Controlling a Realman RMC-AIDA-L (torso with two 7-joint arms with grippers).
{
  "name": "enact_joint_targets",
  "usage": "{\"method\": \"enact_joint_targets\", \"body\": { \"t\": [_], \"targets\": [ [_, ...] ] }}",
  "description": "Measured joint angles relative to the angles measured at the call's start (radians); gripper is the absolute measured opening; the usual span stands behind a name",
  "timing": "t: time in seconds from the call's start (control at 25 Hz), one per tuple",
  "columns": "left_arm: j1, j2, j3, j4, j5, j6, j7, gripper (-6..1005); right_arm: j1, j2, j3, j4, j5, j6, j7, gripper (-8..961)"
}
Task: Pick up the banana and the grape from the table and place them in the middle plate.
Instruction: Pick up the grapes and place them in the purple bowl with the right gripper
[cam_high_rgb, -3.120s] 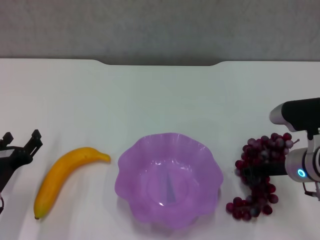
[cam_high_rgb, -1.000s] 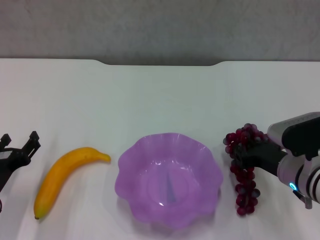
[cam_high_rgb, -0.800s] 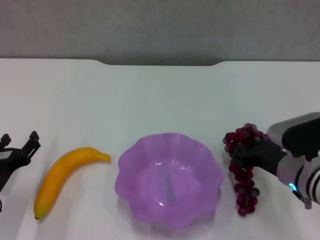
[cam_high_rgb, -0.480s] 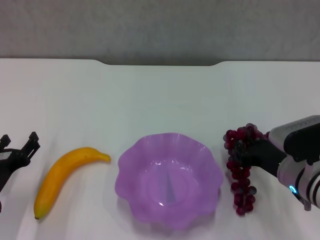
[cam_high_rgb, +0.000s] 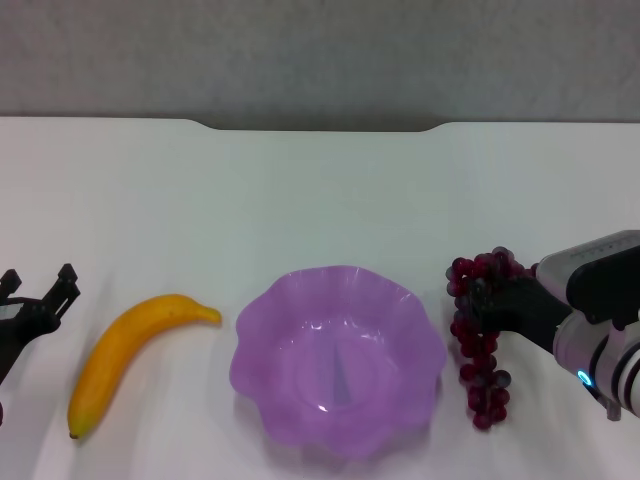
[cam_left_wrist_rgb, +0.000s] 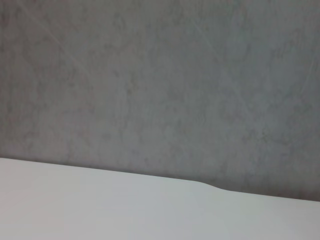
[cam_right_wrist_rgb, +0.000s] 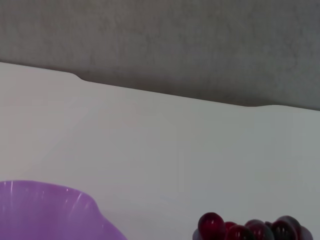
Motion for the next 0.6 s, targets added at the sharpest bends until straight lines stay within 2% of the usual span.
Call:
{"method": "enact_joint_targets", "body": {
  "t": [0.2, 0.6],
  "targets": [
    [-0.001, 0.0, 0.002, 0.0, 0.0, 0.0, 0.0, 801, -0.008, 0.0, -0.007, 0.009, 0.0, -0.013, -0.002, 310],
    [-0.003, 0.0, 0.005, 0.0, 0.0, 0.0, 0.001, 801, -0.072, 0.0, -0.041, 0.045, -0.002, -0.143, -0.059, 298]
  ]
}}
